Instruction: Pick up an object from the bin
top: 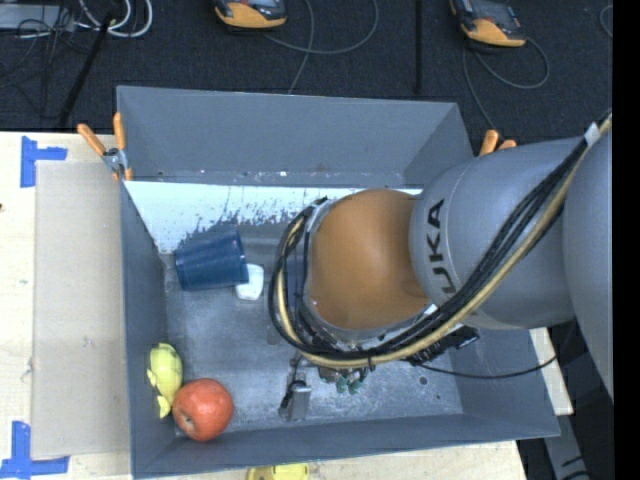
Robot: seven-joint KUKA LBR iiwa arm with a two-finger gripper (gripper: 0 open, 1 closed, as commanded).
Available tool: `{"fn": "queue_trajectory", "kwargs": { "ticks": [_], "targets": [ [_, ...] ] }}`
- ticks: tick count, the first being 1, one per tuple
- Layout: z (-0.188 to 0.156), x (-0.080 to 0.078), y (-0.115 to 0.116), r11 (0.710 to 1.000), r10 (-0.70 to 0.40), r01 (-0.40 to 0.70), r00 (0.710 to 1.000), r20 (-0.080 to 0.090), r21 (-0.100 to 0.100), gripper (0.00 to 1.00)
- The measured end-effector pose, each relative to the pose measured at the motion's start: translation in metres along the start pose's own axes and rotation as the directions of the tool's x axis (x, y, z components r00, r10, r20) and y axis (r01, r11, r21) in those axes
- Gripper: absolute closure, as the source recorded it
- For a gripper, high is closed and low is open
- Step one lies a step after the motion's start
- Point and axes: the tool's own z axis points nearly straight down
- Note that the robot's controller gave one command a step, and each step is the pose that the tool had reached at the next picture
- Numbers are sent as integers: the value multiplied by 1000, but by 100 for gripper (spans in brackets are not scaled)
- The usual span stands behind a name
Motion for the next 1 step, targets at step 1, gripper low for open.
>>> {"fn": "queue_trajectory", "kwargs": {
  "ticks": [1],
  "targets": [
    [-4, -2, -1, 1000, 4, -4, 1000, 8, -1, 0]
  ]
}}
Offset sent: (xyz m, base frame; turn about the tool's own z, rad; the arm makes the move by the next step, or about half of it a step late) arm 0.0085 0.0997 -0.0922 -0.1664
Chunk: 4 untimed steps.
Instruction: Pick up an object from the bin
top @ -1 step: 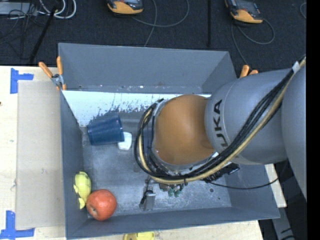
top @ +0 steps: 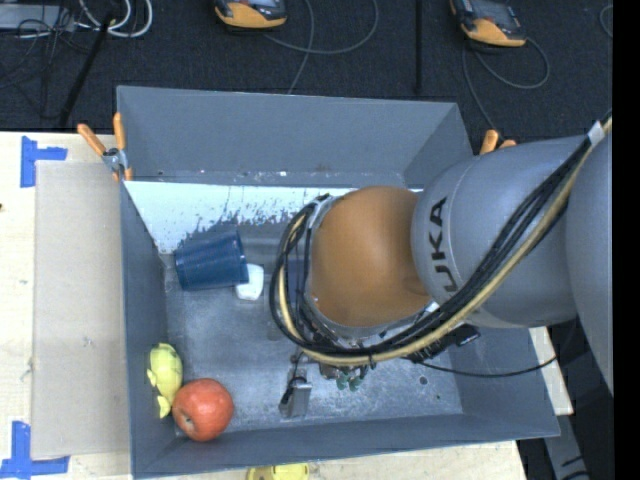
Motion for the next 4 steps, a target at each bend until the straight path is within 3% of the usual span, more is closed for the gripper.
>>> {"fn": "queue_trajectory", "kwargs": {
  "ticks": [1, 2, 3, 4],
  "targets": [
    [59, -5, 63, 994, -108, 108, 994, 3, 0, 0],
    [58, 1, 82, 994, -108, 108, 994, -1, 1, 0],
    [60, 7, 99, 941, -338, 338, 941, 0, 1, 0],
    [94, 4, 99, 988, -151, 151, 988, 20, -2, 0]
  ]
}}
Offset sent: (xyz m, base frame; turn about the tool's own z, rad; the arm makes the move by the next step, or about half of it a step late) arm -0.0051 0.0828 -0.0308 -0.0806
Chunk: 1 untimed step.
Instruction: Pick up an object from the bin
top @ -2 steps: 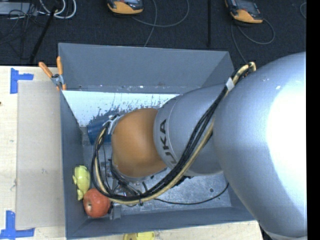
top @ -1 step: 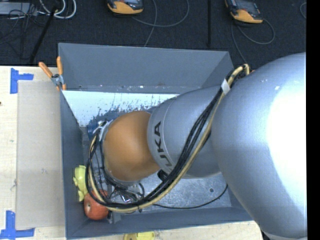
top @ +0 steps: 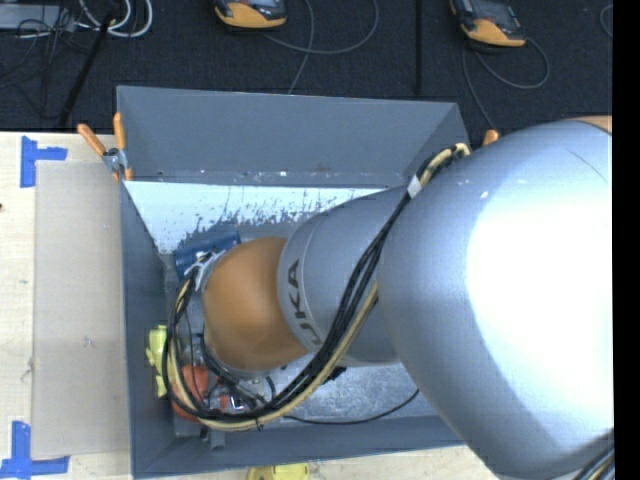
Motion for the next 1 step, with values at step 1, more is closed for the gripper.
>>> {"fn": "queue_trajectory", "kwargs": {
  "ticks": [1],
  "targets": [
    [0, -6, 1, 994, -107, 107, 994, -8, 0, 100]
  ]
}}
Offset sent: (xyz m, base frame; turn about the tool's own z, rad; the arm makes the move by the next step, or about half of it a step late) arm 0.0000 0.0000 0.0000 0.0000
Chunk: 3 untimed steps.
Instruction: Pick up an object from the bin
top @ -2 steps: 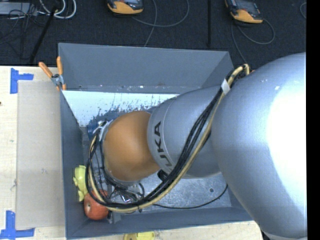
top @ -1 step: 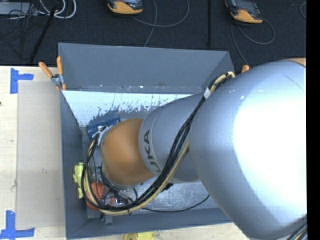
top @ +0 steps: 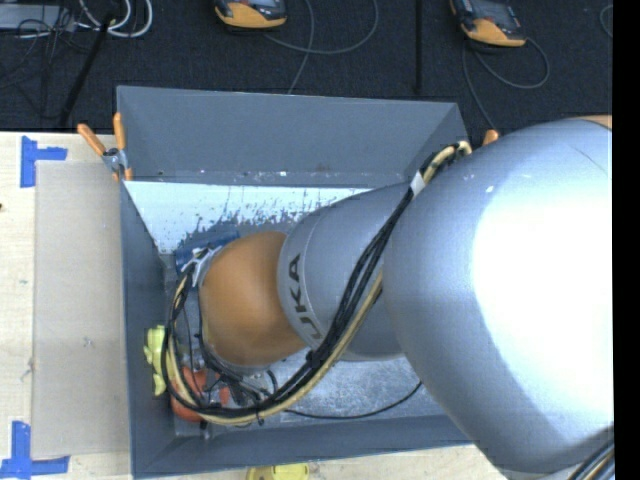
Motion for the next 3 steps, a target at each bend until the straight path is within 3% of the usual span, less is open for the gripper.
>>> {"fn": "queue_trajectory", "kwargs": {
  "ticks": [2, 3],
  "targets": [
    [-5, 2, 0, 1000, 1, -1, 1000, -7, 1, 100],
    [-26, 4, 0, 1000, 1, -1, 1000, -16, 2, 100]
  ]
}}
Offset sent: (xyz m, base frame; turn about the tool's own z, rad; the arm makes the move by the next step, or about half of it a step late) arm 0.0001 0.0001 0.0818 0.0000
